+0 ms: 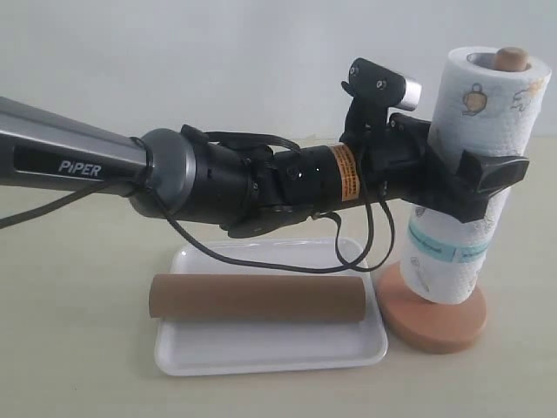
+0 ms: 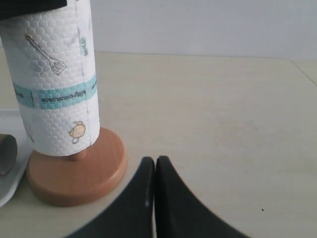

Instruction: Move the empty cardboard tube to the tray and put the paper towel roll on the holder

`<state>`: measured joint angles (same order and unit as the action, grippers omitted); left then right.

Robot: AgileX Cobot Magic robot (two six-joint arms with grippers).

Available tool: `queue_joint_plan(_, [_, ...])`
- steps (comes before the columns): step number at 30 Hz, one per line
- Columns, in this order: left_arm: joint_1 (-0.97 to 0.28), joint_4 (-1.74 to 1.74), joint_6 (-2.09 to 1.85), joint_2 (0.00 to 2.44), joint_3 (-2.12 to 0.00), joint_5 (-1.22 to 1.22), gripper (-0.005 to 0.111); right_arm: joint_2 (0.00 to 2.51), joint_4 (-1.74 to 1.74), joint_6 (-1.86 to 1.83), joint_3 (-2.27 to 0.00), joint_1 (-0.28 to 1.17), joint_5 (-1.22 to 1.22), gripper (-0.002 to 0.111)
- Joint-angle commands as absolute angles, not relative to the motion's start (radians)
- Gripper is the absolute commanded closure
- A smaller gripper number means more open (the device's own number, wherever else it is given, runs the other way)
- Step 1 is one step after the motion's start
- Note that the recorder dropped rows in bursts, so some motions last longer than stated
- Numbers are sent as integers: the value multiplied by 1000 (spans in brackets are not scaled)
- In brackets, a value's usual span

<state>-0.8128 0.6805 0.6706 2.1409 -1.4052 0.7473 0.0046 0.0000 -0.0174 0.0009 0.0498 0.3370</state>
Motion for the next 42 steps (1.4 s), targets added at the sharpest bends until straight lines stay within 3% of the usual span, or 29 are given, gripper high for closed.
queue_joint_plan(1, [-813,673,675,2129,-1406,776,25,0,0,-20,0,52,334,108])
queue_joint_plan(11, [-813,676,676,2129,-1406,782,0,0,0,-20,0,52,334,108])
queue_joint_plan(16, [-810,678,630,2116,-1408,889,0,0,0,-20,0,52,334,108])
queue_joint_plan(22, [-810,728,629,2013,-1408,757,1,0,0,-20,0,52,334,108])
queue_joint_plan(32, [-808,772,766,1770,-1420,757,1,0,0,-20,0,52,334,108])
queue_joint_plan(36, [-777,1158,975,1660,-1420,786,10,0,0,-20,0,52,334,108])
queue_joint_plan(39, [-735,1434,1006,1607,-1420,878,28,0,0,-20,0,52,334,108])
queue_joint_plan(42, [-687,1625,1006,1562,-1420,975,55,0,0,-20,0,52,334,108])
